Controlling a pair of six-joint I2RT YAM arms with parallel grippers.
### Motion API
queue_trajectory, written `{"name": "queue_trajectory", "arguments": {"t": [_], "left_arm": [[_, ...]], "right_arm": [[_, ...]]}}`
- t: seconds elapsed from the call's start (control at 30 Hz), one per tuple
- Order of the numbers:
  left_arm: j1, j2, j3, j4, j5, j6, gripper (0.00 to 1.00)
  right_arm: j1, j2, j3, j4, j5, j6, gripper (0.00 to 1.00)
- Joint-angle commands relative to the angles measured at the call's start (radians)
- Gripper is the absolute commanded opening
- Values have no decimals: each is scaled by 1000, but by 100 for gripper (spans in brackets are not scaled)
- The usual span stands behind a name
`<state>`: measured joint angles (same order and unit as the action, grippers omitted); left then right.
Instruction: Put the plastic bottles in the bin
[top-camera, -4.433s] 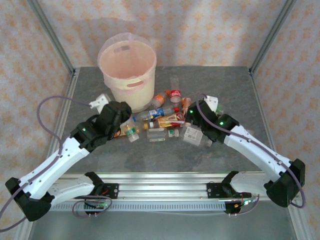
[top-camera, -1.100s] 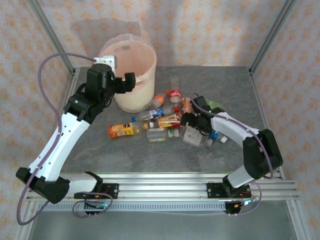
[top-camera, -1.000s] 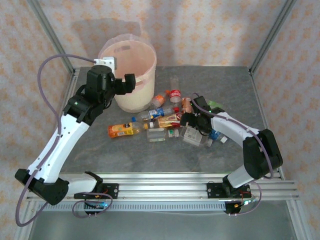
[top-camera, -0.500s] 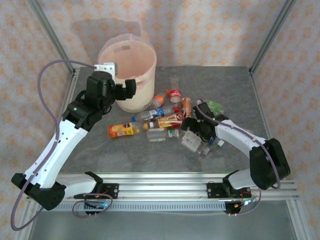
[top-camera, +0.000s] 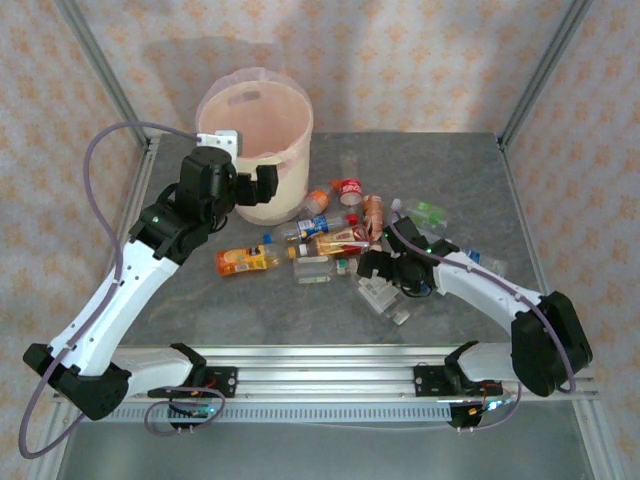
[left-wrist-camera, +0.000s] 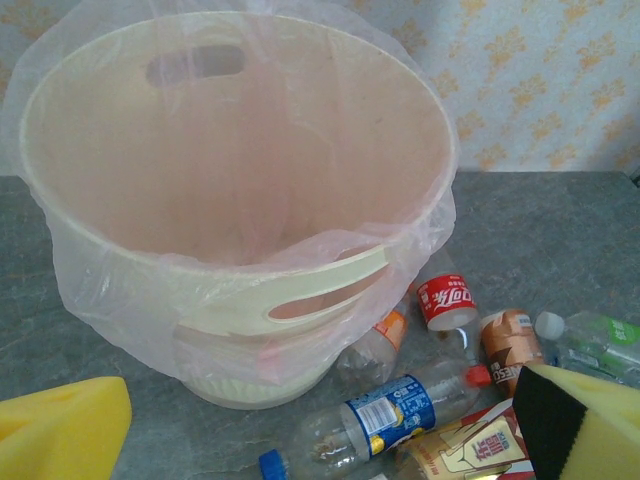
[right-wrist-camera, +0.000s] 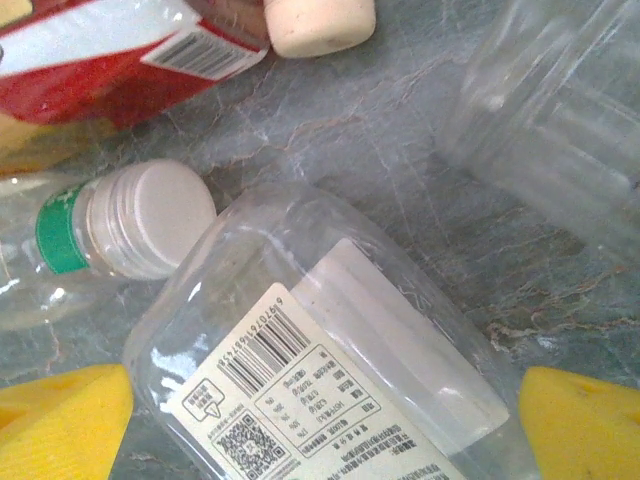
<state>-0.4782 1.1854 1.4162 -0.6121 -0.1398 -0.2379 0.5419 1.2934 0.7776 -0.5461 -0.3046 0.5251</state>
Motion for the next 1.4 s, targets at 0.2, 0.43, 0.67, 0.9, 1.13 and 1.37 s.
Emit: {"name": "queue_trajectory", "arguments": {"t": [0.2,0.43,0.67,0.9,1.13,1.37], "left_arm": [[-6,20,3,-8,-25,5,100],[-6,25,0,-6,-22,7,100],[-6,16,-13,-2,-24,8,100],[-7,17,-17,0,-38,12,100],[-6,7,-25,2,-57,12,100],[-6,4,-30,2,-62,11,100]], "right_arm": [[25,-15,29,-136,43,-104,99],[56,-21,84,-180,58,-166,99],[178,29,176,-280,196,-296,99],[229,117,282,-357,293,-391,99],[230,235,342,-438,267,-468,99],[229,278,331,-425,253,-472,99]]}}
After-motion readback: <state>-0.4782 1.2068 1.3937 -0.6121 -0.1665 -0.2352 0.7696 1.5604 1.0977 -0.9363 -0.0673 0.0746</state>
